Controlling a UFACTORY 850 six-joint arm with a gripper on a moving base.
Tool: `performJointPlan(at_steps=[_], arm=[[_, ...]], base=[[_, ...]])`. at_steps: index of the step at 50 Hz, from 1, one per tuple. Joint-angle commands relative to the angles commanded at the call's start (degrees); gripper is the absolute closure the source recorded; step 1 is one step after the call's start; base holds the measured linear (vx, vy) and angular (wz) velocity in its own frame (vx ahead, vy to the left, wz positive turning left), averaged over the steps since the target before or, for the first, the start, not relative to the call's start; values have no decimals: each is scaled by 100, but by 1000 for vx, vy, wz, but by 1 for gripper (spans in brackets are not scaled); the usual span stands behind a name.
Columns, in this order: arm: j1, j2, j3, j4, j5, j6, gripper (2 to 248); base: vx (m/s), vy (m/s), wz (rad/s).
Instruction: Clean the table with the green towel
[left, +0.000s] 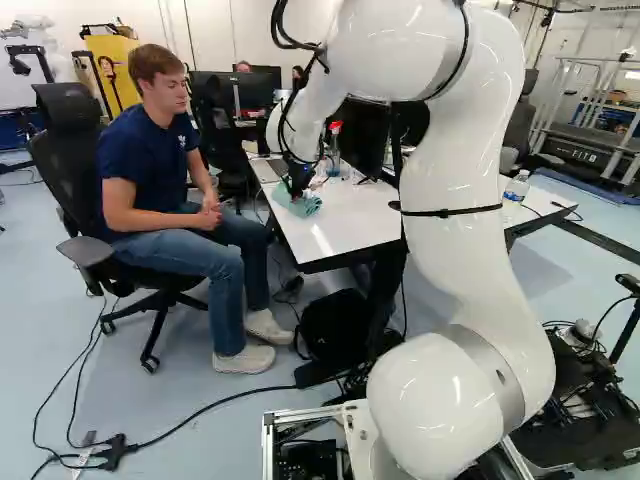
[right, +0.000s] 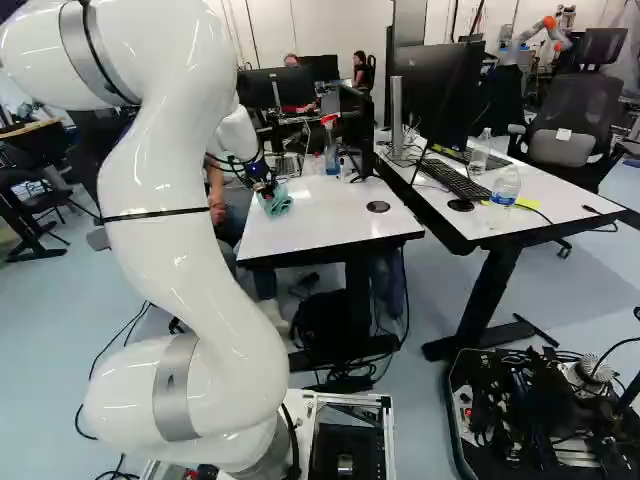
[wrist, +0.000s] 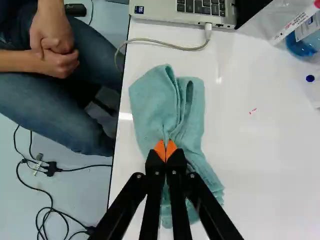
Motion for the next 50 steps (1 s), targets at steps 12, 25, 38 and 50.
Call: performJointPlan(at_steps=[12, 25, 38, 50], arm=[[51, 165, 218, 0, 0, 0, 229], [55, 321, 271, 0, 0, 0, 229], [60, 540, 344, 0, 0, 0, 229], [87, 866, 560, 0, 0, 0, 229]], base=[[0, 0, 0], [0, 0, 0], [0, 0, 0], [0, 0, 0]])
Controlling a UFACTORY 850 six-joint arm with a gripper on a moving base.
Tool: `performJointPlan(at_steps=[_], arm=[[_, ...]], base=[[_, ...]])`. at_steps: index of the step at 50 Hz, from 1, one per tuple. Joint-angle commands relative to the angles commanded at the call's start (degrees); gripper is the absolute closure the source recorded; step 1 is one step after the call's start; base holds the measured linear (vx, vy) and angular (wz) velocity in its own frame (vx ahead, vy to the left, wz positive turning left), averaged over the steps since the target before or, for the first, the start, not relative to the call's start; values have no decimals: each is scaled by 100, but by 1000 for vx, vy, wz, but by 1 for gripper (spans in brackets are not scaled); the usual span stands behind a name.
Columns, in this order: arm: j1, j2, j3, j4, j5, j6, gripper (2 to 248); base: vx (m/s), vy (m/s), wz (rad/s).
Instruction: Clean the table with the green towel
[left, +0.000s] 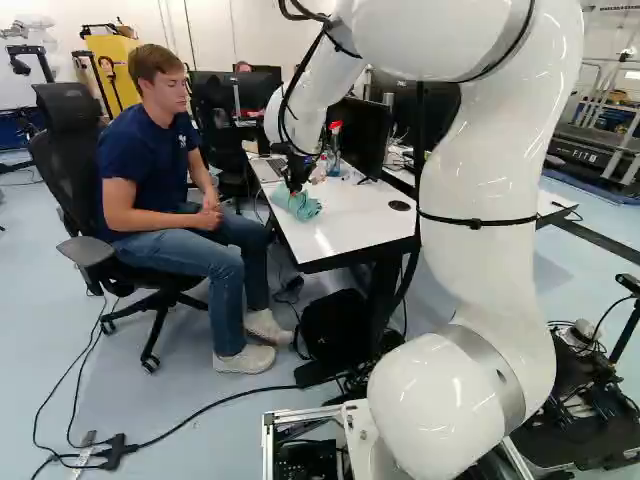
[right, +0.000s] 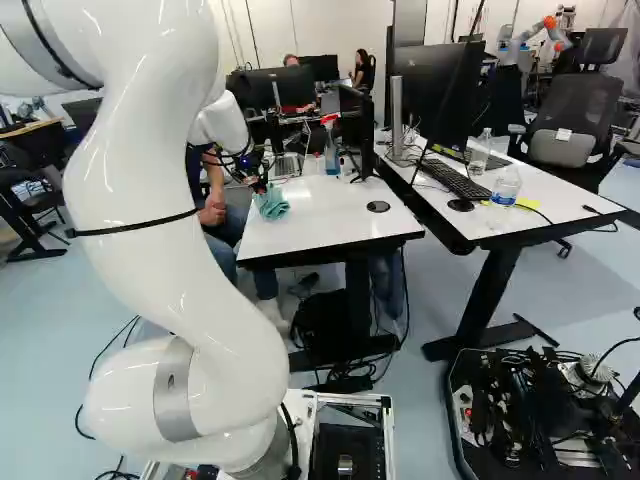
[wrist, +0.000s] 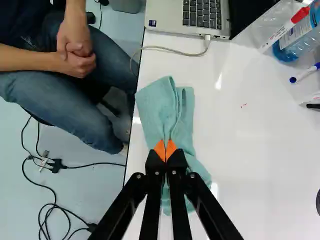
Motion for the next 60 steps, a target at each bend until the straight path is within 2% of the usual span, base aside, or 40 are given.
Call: performJointPlan(at_steps=[12, 32, 52, 60], arm=[[32, 343, 225, 229, 0, 0, 229], [79, 945, 610, 1308, 0, 0, 229], [-175, 1378, 784, 2502, -32, 0, 229], [-287, 1581, 881, 2851, -152, 0, 229]], base=[[0, 0, 0], [0, 0, 0], [0, 0, 0], [0, 0, 0]])
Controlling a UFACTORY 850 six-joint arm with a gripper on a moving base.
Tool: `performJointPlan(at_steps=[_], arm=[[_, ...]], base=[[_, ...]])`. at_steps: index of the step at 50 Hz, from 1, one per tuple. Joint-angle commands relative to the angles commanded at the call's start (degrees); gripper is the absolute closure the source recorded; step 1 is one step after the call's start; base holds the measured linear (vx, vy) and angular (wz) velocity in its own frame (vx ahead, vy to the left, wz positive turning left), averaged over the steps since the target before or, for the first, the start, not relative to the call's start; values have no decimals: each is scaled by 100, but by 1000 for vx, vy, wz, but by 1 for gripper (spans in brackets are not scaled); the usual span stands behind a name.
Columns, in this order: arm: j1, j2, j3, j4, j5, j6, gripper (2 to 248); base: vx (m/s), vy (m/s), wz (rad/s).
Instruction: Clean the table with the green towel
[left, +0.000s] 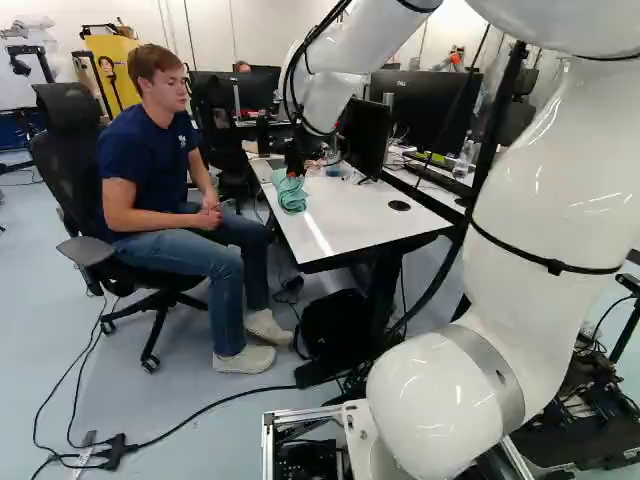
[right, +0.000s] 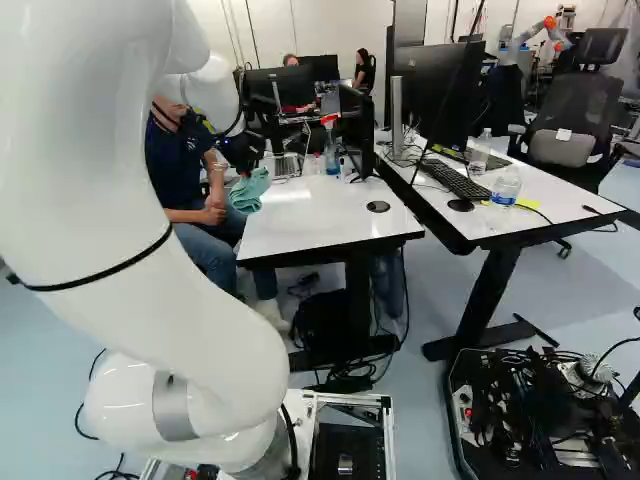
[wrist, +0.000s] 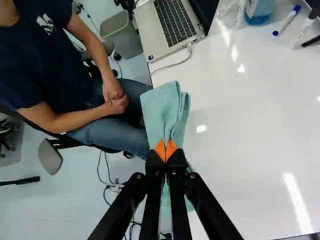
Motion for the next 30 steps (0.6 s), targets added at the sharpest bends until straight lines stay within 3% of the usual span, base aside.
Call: performJointPlan(at_steps=[16, 30], arm=[[-227, 334, 256, 362, -305, 0, 229], [-431, 625, 541, 452, -417, 0, 229]], base=[[0, 0, 0], [0, 0, 0]])
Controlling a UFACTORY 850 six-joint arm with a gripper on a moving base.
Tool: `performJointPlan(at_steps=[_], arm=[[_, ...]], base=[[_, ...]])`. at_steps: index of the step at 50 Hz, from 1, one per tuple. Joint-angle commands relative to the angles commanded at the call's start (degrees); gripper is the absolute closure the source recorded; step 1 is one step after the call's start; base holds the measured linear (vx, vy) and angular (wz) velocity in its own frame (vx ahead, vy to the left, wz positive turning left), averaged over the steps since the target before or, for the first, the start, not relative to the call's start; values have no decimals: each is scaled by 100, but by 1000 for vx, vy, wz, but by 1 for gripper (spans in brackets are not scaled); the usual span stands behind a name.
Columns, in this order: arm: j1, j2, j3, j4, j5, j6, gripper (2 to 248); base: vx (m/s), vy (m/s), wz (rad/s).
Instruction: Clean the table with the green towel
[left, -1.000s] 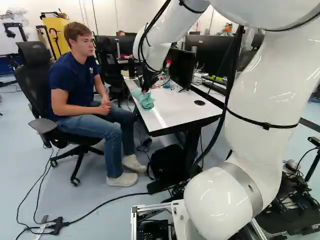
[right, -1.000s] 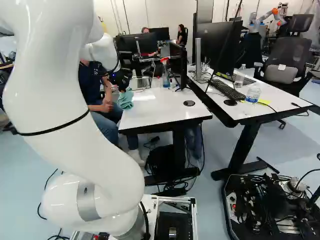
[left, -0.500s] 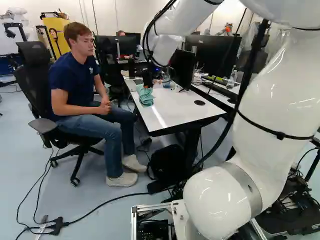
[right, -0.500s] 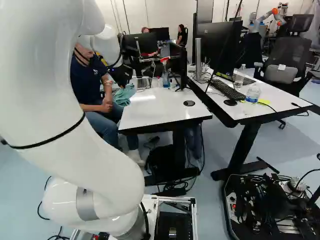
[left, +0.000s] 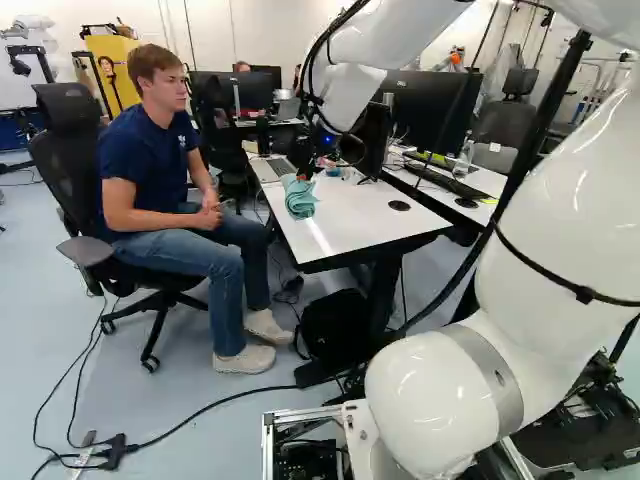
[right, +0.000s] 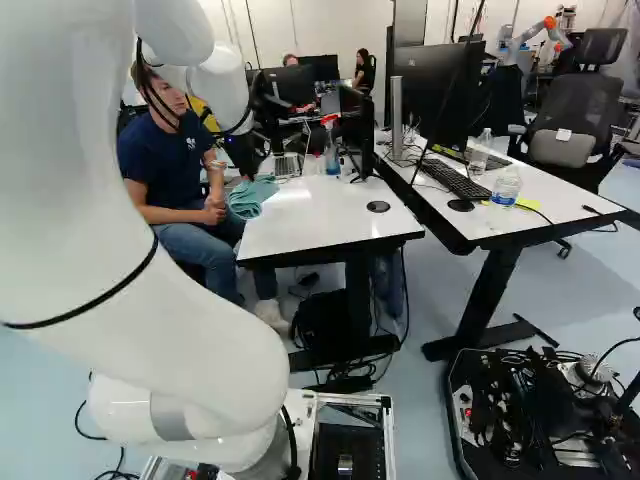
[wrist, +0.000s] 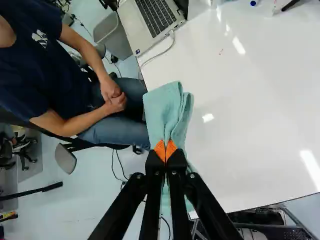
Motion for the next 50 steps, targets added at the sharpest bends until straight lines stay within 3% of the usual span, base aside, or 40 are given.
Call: performJointPlan(at_steps=[24, 39, 50], arm=[[-298, 420, 398, 1, -1, 0, 229], [-311, 418, 396, 1, -1, 0, 229], [-395, 167, 161, 1, -1, 0, 229]], base=[[0, 0, 0], [0, 0, 0], [0, 0, 0]])
